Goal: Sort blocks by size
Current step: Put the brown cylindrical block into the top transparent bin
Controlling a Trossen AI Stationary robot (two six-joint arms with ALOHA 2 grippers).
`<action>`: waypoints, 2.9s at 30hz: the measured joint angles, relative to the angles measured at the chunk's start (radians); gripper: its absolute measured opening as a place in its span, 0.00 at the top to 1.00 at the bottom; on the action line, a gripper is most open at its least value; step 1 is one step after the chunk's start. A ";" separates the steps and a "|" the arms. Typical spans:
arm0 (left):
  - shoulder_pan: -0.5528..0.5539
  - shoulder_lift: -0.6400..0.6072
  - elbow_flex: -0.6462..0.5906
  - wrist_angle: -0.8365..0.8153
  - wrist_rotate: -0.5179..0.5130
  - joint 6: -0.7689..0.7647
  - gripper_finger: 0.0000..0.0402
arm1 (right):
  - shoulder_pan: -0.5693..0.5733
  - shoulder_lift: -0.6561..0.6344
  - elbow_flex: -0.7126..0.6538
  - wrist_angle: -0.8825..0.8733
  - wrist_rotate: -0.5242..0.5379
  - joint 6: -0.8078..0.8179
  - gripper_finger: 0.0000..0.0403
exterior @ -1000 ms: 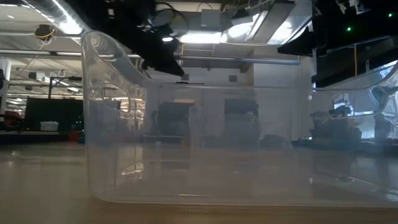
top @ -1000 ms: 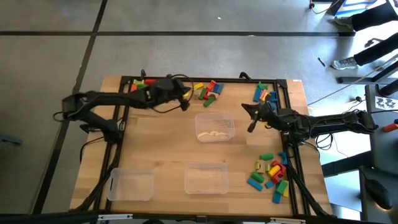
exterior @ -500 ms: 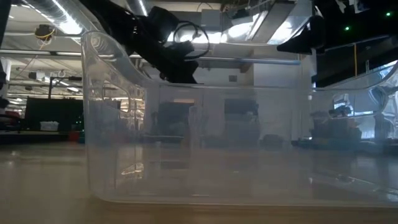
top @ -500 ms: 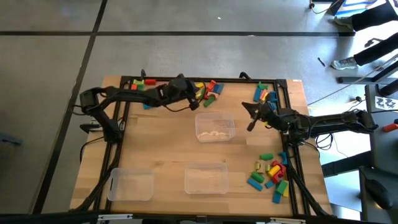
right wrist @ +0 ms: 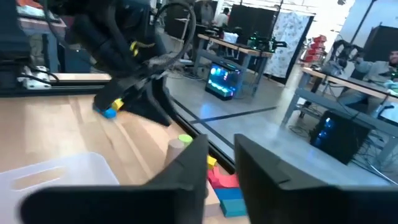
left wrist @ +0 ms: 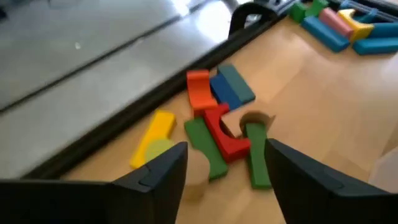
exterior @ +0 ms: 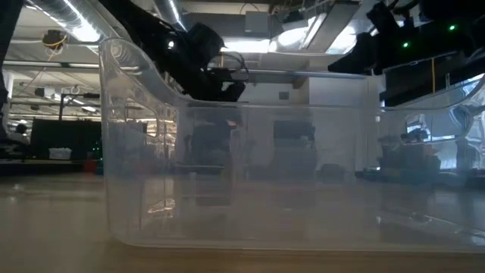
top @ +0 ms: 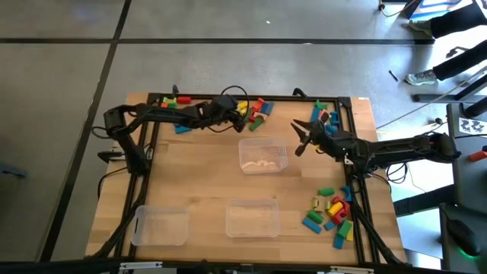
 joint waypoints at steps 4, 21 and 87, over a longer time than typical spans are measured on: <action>0.011 0.049 0.000 0.021 -0.004 -0.040 0.47 | -0.035 0.019 0.000 0.005 -0.024 0.000 0.65; 0.049 0.166 0.003 0.109 -0.026 0.004 0.50 | -0.042 0.030 0.000 -0.004 -0.052 0.006 0.54; -0.015 -0.008 -0.001 0.033 0.115 0.300 0.68 | -0.042 0.030 0.000 -0.052 -0.078 0.000 0.54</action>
